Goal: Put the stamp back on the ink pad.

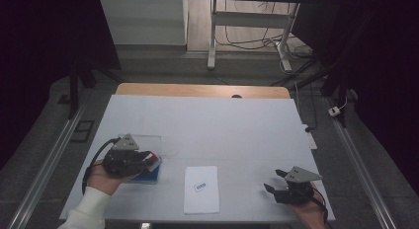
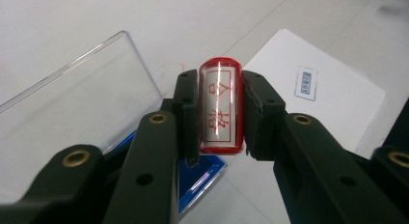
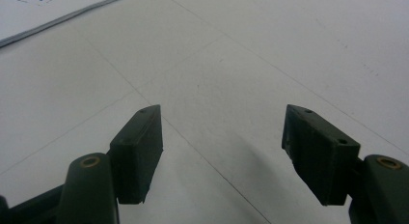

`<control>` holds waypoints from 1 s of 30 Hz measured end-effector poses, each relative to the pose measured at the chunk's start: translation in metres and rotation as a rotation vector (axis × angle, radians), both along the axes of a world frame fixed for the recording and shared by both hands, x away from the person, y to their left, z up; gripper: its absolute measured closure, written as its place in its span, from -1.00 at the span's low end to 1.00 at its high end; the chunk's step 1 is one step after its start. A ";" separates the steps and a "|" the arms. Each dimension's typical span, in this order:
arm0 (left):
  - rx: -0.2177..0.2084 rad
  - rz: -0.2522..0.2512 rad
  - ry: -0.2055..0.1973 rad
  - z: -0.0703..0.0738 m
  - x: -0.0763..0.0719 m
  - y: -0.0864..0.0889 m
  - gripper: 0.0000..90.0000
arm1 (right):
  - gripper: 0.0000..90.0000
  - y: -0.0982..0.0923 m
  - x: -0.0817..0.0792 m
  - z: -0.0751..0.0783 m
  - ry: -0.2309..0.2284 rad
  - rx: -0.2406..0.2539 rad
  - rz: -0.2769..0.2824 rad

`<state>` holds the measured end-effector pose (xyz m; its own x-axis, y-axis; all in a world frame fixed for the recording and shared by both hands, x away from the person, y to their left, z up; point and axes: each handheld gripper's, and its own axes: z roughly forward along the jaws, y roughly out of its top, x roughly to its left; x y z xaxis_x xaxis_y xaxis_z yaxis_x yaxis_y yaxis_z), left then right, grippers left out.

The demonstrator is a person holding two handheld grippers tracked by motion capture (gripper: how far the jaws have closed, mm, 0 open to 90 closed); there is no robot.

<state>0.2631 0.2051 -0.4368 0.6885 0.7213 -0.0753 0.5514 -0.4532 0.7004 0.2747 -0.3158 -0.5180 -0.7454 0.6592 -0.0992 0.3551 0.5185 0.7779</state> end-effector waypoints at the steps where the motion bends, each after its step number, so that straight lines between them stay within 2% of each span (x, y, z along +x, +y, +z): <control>1: 0.003 0.006 0.002 0.000 0.000 0.002 0.55 | -0.32 0.000 0.000 0.000 0.001 -0.001 0.000; 12: 0.055 0.083 0.028 -0.011 0.006 0.022 0.55 | -0.32 0.000 0.000 0.000 -0.003 -0.001 0.000; 20: 0.118 0.125 0.054 -0.024 0.011 0.031 0.55 | -0.32 0.000 0.000 0.000 0.000 -0.004 -0.002; 30: 0.157 0.134 0.081 -0.038 0.017 0.032 0.55 | -0.32 0.000 0.000 -0.001 0.004 -0.010 -0.003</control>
<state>0.2798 0.2366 -0.4750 0.5821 0.8131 -0.0063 0.6657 -0.4721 0.5779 0.2750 -0.3157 -0.5189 -0.7438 0.6605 -0.1029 0.3594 0.5249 0.7716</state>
